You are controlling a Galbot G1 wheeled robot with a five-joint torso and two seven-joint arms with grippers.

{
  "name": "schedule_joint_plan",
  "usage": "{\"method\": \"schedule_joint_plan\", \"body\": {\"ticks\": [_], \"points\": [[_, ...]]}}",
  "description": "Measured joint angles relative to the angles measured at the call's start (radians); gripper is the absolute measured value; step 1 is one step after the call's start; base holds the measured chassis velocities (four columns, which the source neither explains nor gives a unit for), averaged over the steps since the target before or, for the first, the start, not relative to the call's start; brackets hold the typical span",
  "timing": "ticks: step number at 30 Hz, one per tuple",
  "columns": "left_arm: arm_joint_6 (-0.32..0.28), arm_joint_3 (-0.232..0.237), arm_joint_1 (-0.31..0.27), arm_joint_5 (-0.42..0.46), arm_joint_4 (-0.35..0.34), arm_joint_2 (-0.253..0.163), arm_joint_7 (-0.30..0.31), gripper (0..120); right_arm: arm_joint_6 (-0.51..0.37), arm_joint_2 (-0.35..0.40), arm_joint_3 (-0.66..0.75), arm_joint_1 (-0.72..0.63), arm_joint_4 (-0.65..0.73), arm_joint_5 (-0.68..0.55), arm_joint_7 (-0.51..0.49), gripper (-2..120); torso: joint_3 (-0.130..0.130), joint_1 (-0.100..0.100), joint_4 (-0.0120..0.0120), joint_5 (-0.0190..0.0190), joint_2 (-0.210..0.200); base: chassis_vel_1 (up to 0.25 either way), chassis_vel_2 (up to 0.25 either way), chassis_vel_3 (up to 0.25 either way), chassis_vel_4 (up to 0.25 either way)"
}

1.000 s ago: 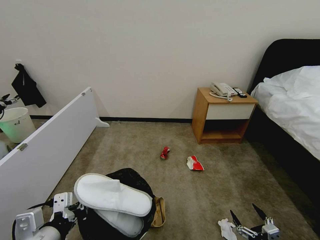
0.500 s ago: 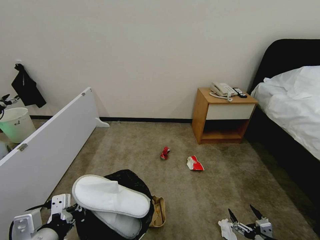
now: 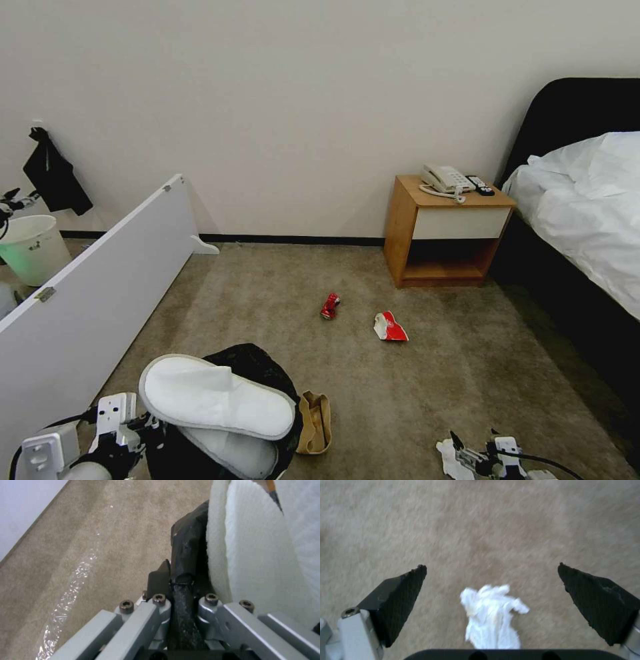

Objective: Pick up the trash bin, then pick up the garbage from the floor and place it into the trash bin.

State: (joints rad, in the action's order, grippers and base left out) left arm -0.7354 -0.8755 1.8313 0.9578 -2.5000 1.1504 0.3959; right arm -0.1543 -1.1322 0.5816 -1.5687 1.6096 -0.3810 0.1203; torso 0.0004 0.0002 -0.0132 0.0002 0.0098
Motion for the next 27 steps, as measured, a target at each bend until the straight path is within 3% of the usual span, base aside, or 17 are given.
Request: {"method": "schedule_joint_plan", "body": {"ticks": [13, 27], "points": [[0.0, 0.0, 0.004, -0.01, 0.0, 0.005, 0.0, 4, -0.045, -0.006, -0.077, 0.081, -0.106, 0.006, -0.012, 100, 0.0, 0.0, 0.0001, -0.0002, 0.0, 0.0, 0.0, 0.0, 0.0], [0.0, -0.001, 0.009, -0.016, 0.0, 0.009, -0.001, 4, -0.041, -0.06, -0.097, 0.146, -0.214, 0.047, -0.025, 100, 0.0, 0.0, -0.0001, -0.0003, 0.0, 0.0, 0.0, 0.0, 0.0]]}}
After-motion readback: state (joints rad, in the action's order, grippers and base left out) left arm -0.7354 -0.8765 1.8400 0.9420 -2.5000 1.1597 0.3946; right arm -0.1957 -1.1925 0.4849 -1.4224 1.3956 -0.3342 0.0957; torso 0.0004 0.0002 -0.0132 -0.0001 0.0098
